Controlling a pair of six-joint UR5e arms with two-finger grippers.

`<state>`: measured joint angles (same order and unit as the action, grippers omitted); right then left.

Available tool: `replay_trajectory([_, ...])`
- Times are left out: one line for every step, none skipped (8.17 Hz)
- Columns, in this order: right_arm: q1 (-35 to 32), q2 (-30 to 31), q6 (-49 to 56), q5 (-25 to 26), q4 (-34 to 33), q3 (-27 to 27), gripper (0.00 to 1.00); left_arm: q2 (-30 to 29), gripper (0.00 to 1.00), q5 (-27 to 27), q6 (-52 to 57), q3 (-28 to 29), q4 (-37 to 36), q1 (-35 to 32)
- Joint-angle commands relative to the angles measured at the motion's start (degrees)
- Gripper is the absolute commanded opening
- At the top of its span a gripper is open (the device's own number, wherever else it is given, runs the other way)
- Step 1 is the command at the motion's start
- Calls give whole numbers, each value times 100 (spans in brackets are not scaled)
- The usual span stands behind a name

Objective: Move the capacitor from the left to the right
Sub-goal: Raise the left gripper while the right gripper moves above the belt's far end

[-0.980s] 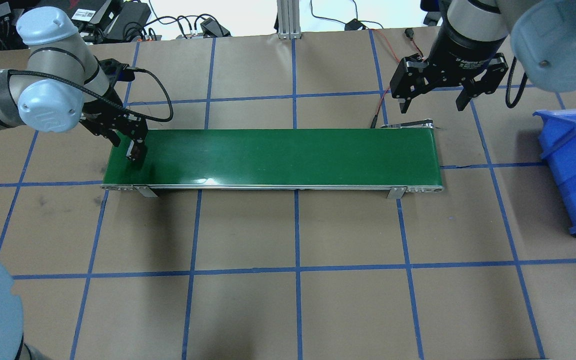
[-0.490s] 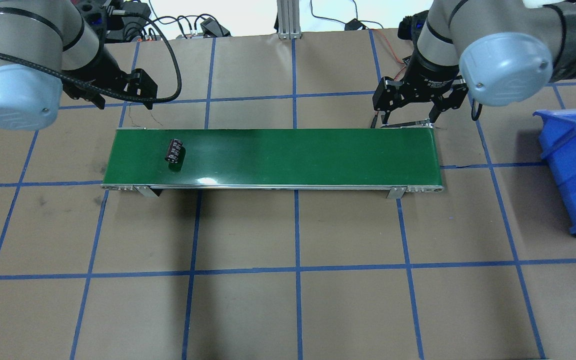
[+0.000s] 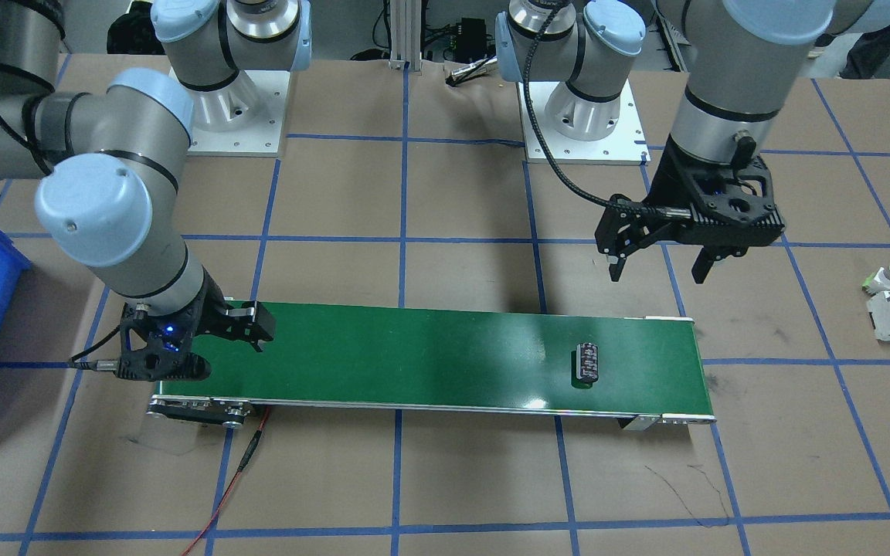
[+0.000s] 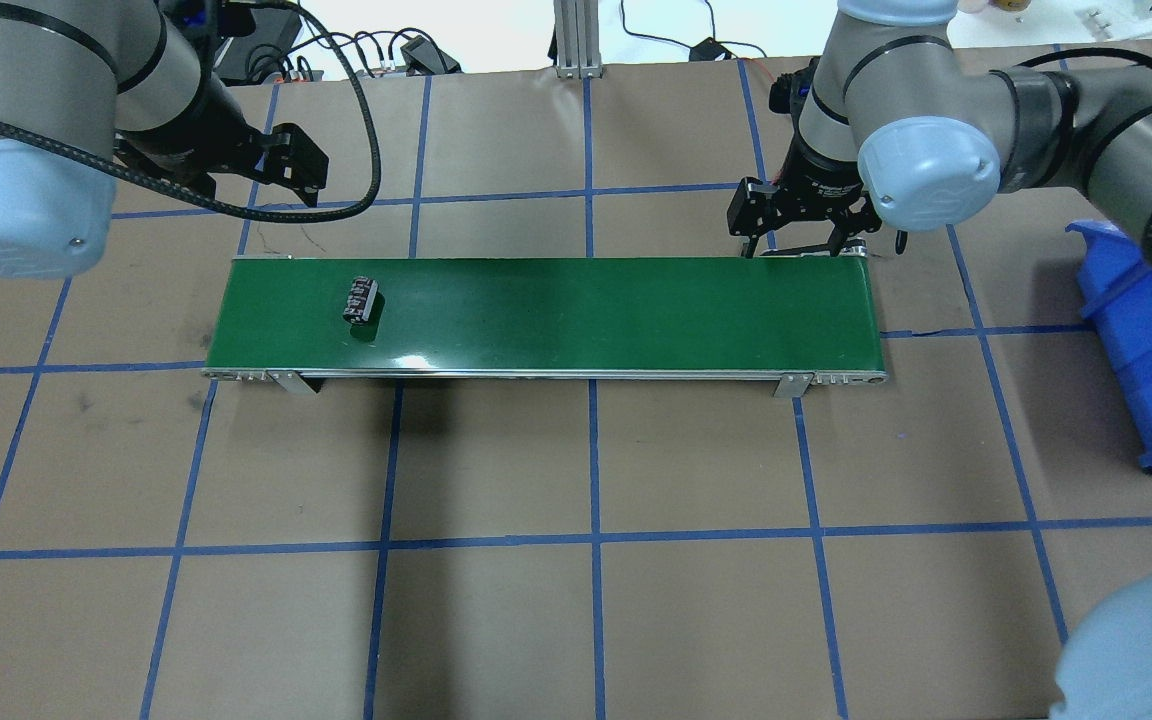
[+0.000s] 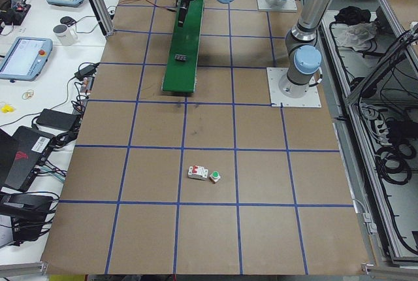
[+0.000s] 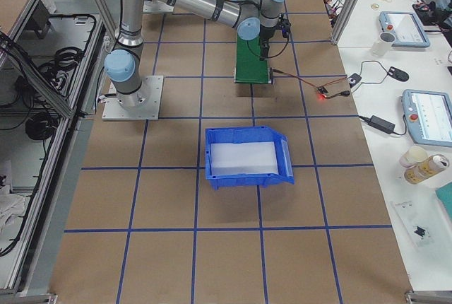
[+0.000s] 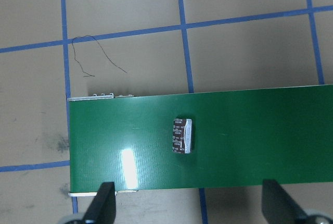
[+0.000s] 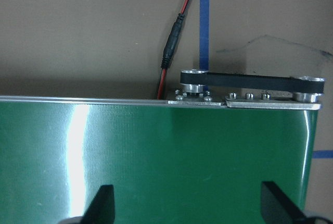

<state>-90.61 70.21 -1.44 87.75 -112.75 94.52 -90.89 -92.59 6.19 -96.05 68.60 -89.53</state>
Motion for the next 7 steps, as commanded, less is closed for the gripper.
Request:
replay_trajectory([0,-60,-14,49,-54,14,100,36,100,187,-362,16,188,-275])
replay_trajectory([9,-60,-110,23,-54,22,100,71,100,720,-625,16,197,-310])
replay_trajectory([9,-17,-198,-72,-89,23,100,150,100,751,-645,-10,363,-310])
replay_trajectory([52,-51,-138,-352,-98,31,100,176,100,752,-636,7,538,-310])
replay_trajectory([140,-69,45,-1094,-98,153,100,203,100,691,-636,16,575,-310])
replay_trajectory([288,-112,526,-1676,-98,294,100,212,100,151,-636,-10,662,-310])
replay_trajectory([499,-122,957,-1856,-90,382,100,212,100,6,-636,-28,698,-310])
